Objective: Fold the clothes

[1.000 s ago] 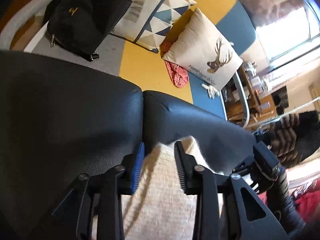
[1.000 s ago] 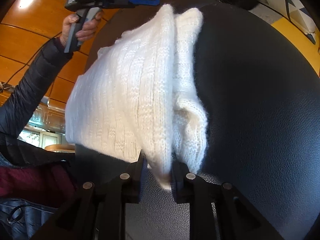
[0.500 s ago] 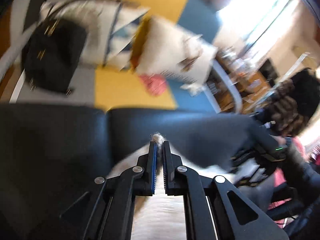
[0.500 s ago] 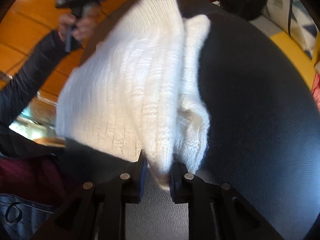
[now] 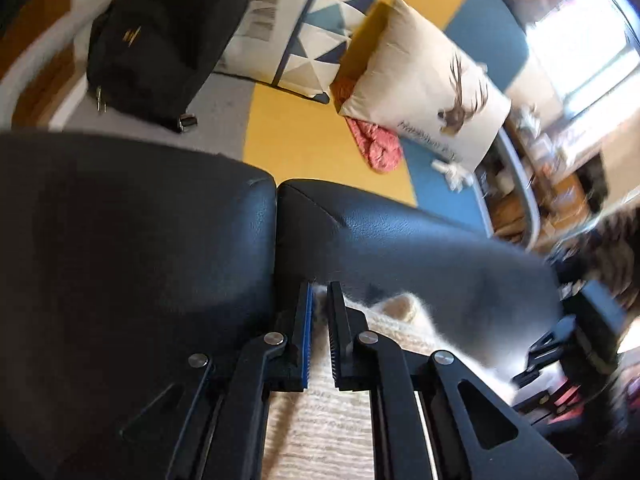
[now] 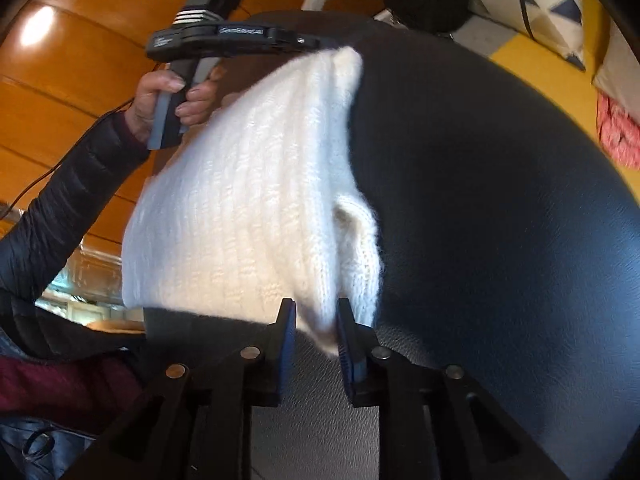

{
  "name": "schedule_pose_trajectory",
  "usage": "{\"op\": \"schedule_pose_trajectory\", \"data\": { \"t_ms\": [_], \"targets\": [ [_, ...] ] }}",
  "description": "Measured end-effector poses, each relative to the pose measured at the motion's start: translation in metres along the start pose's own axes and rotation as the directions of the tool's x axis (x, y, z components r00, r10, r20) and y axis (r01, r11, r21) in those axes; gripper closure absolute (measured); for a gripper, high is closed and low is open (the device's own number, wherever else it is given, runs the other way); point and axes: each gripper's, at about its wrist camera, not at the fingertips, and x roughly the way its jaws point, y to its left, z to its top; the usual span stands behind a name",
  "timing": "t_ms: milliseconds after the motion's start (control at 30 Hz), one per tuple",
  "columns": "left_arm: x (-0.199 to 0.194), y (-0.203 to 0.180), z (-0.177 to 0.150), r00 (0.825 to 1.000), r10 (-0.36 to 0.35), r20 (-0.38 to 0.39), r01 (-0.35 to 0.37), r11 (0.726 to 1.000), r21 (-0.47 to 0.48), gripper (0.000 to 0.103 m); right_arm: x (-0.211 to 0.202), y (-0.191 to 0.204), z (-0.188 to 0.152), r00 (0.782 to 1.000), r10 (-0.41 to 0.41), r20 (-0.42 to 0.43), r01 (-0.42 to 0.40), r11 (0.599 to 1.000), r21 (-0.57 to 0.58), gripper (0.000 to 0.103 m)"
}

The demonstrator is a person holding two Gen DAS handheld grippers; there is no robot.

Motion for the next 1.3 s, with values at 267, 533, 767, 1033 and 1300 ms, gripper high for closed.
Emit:
{"op": "schedule_pose_trajectory", "data": {
  "t_ms": [267, 533, 767, 1033, 1300],
  "targets": [
    [-0.053, 0.015, -0.011, 0.995, -0.016, 0.102, 0.025, 0.996, -0.084, 0.089, -0.013, 0.037, 0.015, 0.984, -0.158, 0.084, 0.166, 0.980, -0.107, 0.076],
    [-0.067, -0.013, -0.066, 0.994, -0.087, 0.059, 0.090, 0.995, -0.053, 0.089, 0.015, 0.041, 0.018, 0.914, -0.403, -0.032, 0.394, 0.906, -0.157, 0.078],
    [-0.109, -0.005, -0.124, 0.989, -0.123, 0.079, 0.130, 0.988, -0.081, 0.086, -0.002, 0.104, 0.050, 0.920, -0.371, 0.127, 0.390, 0.901, -0.192, 0.078],
    [-0.147, 0.023, -0.188, 0.992, -0.102, 0.076, 0.111, 0.987, -0.117, 0.086, 0.070, 0.091, 0.119, 0.916, -0.401, -0.024, 0.398, 0.914, -0.076, 0.076],
    [-0.200, 0.062, -0.237, 0.978, -0.102, 0.179, 0.147, 0.956, -0.255, 0.086, 0.018, 0.094, 0.140, 0.918, -0.372, 0.134, 0.362, 0.927, 0.099, 0.075]
  ]
}}
